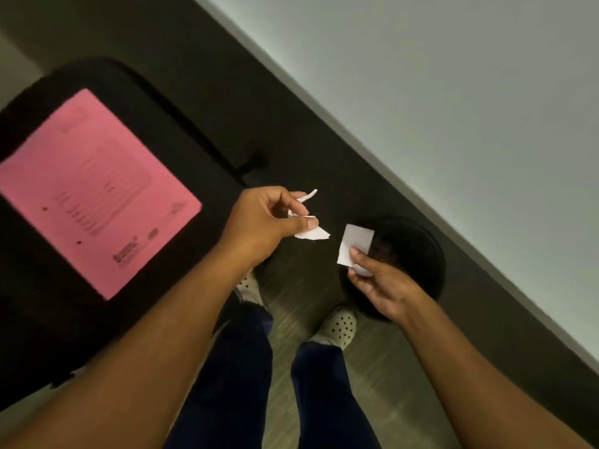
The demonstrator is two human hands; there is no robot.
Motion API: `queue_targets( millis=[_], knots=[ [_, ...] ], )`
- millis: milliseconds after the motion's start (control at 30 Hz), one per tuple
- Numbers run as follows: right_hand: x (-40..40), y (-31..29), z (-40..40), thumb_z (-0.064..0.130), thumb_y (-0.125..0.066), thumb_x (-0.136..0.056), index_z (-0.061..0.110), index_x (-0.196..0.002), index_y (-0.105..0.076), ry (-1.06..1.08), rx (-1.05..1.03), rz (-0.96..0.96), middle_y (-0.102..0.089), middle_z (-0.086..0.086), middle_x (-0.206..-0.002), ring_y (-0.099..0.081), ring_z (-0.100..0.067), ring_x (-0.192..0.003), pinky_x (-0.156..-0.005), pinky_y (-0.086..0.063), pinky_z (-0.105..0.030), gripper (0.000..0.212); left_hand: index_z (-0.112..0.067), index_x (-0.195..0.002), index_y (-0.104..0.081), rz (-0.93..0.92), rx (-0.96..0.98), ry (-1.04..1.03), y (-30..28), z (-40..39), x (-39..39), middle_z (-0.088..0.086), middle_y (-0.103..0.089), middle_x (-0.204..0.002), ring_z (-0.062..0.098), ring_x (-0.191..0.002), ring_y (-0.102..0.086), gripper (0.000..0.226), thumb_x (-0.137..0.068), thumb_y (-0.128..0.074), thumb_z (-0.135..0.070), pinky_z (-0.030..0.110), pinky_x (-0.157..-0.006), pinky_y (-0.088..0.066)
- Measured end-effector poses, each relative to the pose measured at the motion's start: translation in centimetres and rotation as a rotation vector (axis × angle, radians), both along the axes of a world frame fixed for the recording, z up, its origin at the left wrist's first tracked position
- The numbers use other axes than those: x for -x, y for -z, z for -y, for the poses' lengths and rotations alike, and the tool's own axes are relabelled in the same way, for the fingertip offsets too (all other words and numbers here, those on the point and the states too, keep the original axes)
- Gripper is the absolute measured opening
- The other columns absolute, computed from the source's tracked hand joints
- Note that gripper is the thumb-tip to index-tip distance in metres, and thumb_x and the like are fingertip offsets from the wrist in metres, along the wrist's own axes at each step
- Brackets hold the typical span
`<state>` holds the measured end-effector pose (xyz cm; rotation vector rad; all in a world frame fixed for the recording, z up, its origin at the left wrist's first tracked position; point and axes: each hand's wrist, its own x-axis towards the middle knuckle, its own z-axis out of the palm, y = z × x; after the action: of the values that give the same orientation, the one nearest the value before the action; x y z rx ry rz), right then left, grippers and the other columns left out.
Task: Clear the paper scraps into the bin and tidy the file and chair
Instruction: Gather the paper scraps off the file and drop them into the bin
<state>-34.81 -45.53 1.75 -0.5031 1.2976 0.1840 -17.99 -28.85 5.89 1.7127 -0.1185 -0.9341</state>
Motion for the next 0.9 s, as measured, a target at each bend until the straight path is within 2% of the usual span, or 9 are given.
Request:
queue_targets(
  millis=[100, 167, 233, 300, 433, 500, 633, 800, 900],
  knots=[
    [4.3, 0.7, 1.9, -0.003, -0.071, -0.093, 0.009, -0.107, -0.069, 0.109, -0.010, -0.080, -0.067, -0.016, -0.129, -0.063, -0.029, -0.122, -0.091, -0.059, -0.035, 0.019, -0.029, -0.075, -0.080, -0.123, -0.070, 0.132, 2.7, 3.9, 4.4, -0.009, -0.082, -0.099, 0.004, -0.100, -0.078, 0.026, -0.077, -0.093, -0.006, 0.026, -0.081, -0.066],
    [6.5, 1.3, 3.2, -0.007, -0.066, -0.095, 0.008, -0.106, -0.066, 0.221, -0.014, -0.091, -0.061, -0.021, -0.143, -0.063, -0.031, -0.121, -0.099, -0.055, -0.042, 0.019, -0.021, -0.082, -0.078, -0.254, -0.116, 0.140, 5.4, 6.1, 7.3, 0.000, -0.083, -0.092, 0.013, -0.091, -0.081, 0.023, -0.080, -0.090, -0.001, 0.022, -0.072, -0.064],
    [8.5, 2.4, 4.2, -0.010, -0.060, -0.099, 0.005, -0.113, -0.065, 0.296, 0.005, -0.101, -0.055, -0.024, -0.149, -0.060, -0.036, -0.128, -0.104, -0.053, -0.046, 0.021, -0.010, -0.093, -0.074, -0.390, -0.192, 0.129, 8.1, 8.2, 9.9, 0.011, -0.081, -0.107, 0.019, -0.096, -0.080, 0.021, -0.083, -0.086, 0.004, 0.021, -0.071, -0.064],
    [10.5, 3.7, 5.1, -0.009, -0.054, -0.102, -0.001, -0.137, -0.058, 0.276, 0.042, -0.101, -0.050, -0.025, -0.154, -0.050, -0.039, -0.142, -0.115, -0.047, -0.043, 0.037, -0.005, -0.095, -0.073, -0.490, -0.260, 0.098, 10.5, 10.1, 12.3, 0.020, -0.076, -0.122, 0.022, -0.096, -0.079, 0.018, -0.086, -0.081, 0.008, 0.020, -0.067, -0.064],
    [13.5, 5.8, 6.6, -0.001, -0.050, -0.107, -0.003, -0.157, -0.036, 0.125, 0.114, -0.113, -0.043, -0.025, -0.159, -0.048, -0.040, -0.145, -0.107, -0.051, -0.042, 0.052, -0.015, -0.098, -0.070, -0.587, -0.252, 0.070, 13.4, 13.5, 15.9, 0.020, -0.070, -0.134, 0.020, -0.091, -0.072, 0.024, -0.091, -0.076, 0.007, 0.025, -0.062, -0.065],
    [14.4, 6.3, 7.3, 0.002, -0.049, -0.108, 0.005, -0.157, -0.038, 0.067, 0.159, -0.075, -0.051, -0.021, -0.152, -0.055, -0.045, -0.136, -0.103, -0.055, -0.048, 0.050, -0.027, -0.108, -0.064, -0.612, -0.275, 0.081, 13.6, 14.7, 16.8, 0.008, -0.070, -0.120, 0.022, -0.091, -0.070, 0.025, -0.098, -0.074, -0.007, 0.032, -0.062, -0.064],
    [16.0, 6.6, 7.7, -0.006, -0.051, -0.105, 0.029, -0.115, -0.064, 0.227, 0.101, 0.045, -0.080, 0.009, -0.096, -0.081, -0.017, -0.085, -0.073, -0.067, -0.039, 0.039, -0.035, -0.123, -0.052, -0.606, -0.359, 0.107, 13.1, 15.9, 17.2, -0.002, -0.061, -0.099, 0.022, -0.084, -0.065, 0.023, -0.105, -0.067, -0.031, 0.031, -0.052, -0.066],
    [16.3, 6.5, 6.5, 0.000, -0.055, -0.103, 0.030, -0.110, -0.067, 0.349, 0.118, -0.002, -0.072, -0.003, -0.108, -0.070, -0.030, -0.103, -0.087, -0.061, -0.047, 0.033, -0.035, -0.123, -0.055, -0.566, -0.366, 0.072, 12.1, 14.5, 16.2, -0.006, -0.061, -0.104, 0.024, -0.094, -0.062, 0.020, -0.106, -0.063, -0.034, 0.040, -0.066, -0.062],
    [14.8, 5.0, 4.9, -0.001, -0.059, -0.102, 0.019, -0.123, -0.067, 0.366, 0.107, -0.024, -0.069, -0.013, -0.130, -0.065, -0.033, -0.123, -0.106, -0.054, -0.051, 0.030, -0.031, -0.140, -0.058, -0.551, -0.348, 0.000, 11.2, 12.7, 14.9, 0.000, -0.066, -0.121, 0.025, -0.108, -0.066, 0.035, -0.107, -0.062, -0.025, 0.041, -0.076, -0.062]
  ],
)
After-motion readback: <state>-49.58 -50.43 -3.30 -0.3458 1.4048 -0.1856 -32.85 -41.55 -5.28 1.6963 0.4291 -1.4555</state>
